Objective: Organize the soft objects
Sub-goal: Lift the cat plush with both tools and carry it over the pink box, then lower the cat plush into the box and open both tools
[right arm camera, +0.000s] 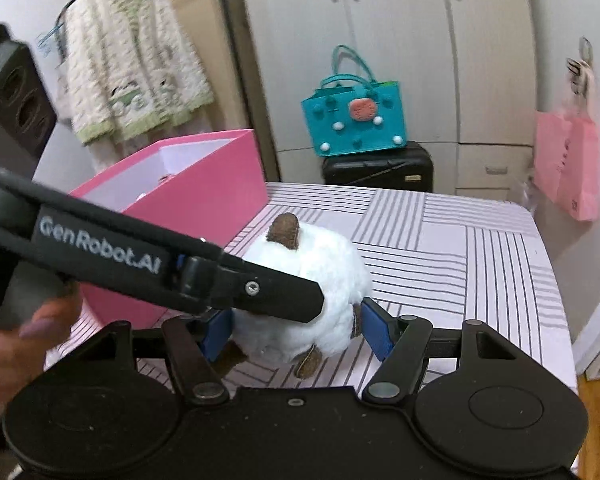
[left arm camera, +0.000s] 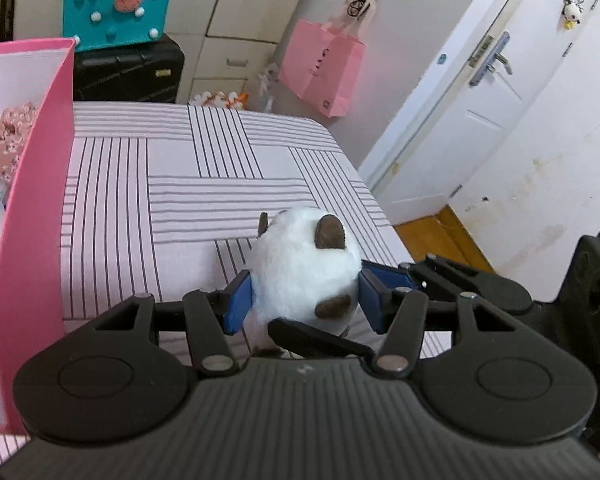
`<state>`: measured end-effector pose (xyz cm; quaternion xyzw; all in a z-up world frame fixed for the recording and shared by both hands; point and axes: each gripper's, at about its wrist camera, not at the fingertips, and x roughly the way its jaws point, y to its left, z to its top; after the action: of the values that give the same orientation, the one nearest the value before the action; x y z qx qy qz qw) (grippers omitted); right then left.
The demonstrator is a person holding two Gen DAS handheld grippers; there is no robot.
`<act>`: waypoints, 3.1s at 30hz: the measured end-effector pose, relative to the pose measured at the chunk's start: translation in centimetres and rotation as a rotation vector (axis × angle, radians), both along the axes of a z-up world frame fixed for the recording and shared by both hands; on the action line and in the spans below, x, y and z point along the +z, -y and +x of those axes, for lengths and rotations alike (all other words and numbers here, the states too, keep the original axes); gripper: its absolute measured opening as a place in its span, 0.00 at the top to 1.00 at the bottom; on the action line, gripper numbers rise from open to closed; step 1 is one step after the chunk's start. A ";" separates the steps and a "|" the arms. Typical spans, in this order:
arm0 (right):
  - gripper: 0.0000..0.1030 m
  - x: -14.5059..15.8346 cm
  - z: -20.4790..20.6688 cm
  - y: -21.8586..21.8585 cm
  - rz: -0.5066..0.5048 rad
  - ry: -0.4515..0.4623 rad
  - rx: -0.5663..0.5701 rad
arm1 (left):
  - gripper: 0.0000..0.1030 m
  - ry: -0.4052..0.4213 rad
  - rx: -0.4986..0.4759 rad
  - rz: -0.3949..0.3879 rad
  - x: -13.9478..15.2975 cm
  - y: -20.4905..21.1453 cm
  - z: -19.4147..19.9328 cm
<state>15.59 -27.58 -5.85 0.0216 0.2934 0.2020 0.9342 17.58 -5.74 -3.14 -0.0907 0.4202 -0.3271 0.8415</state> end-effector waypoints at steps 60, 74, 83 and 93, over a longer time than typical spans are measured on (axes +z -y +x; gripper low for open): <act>0.30 9.3 9.0 -23.1 -0.126 0.015 0.634 | 0.47 0.181 0.297 0.106 7.2 -23.1 2.7; 0.31 6.0 11.7 -25.7 -0.241 -0.130 0.687 | 0.48 0.199 0.309 0.230 5.0 -23.0 3.9; 0.31 7.0 11.6 -23.2 -0.150 -0.160 0.627 | 0.48 0.230 0.338 0.246 5.5 -23.2 2.0; 0.31 8.5 8.6 -19.9 -0.117 -0.122 0.569 | 0.45 0.225 0.350 0.239 7.0 -22.8 0.0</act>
<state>24.20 -7.68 2.69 -0.1035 0.3546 0.4368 0.8203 17.58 17.07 3.90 -0.0250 0.3374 -0.1321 0.9317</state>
